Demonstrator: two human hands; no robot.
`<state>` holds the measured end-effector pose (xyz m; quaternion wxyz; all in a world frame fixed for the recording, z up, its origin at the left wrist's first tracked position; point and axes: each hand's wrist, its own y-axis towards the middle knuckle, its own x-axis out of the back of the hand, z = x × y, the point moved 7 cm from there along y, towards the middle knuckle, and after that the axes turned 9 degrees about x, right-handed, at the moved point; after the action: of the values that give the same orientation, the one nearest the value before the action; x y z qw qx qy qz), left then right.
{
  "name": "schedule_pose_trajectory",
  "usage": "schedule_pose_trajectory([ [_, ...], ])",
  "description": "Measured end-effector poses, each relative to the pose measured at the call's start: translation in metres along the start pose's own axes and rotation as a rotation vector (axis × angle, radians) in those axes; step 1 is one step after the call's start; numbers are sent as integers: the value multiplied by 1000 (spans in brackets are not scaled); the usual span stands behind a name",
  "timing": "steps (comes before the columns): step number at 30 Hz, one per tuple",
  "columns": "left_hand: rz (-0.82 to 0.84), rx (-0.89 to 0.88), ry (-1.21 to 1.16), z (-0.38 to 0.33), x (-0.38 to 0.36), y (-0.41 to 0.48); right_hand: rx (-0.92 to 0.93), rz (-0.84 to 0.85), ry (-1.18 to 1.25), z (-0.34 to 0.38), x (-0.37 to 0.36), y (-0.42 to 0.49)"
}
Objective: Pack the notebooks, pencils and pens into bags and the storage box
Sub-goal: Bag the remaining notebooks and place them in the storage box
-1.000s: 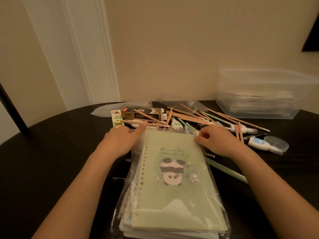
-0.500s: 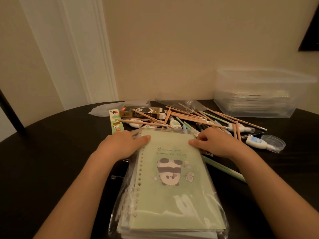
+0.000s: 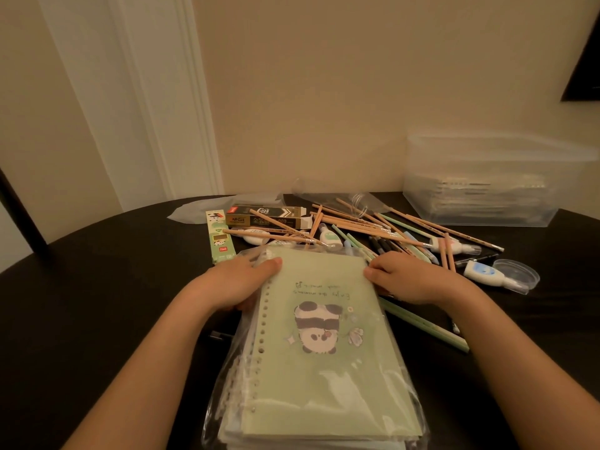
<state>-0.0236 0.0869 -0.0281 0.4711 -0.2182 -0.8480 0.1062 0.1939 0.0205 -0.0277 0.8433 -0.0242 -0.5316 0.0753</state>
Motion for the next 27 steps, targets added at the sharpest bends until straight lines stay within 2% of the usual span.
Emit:
schedule_pose_trajectory([
  [6,-51,-2,63,3,3,3,44,-28,60,0,0,2],
  [12,-115,-3,25,-4,9,-5,80,-144,130,4,4,3],
  [19,-30,-15,-414,-7,10,-5,154,-311,190,12,19,-3],
  [22,-5,0,-549,-3,11,-4,174,-352,219,15,23,-5],
  [27,13,-82,-717,-9,14,-11,202,-386,264,16,26,-6],
])
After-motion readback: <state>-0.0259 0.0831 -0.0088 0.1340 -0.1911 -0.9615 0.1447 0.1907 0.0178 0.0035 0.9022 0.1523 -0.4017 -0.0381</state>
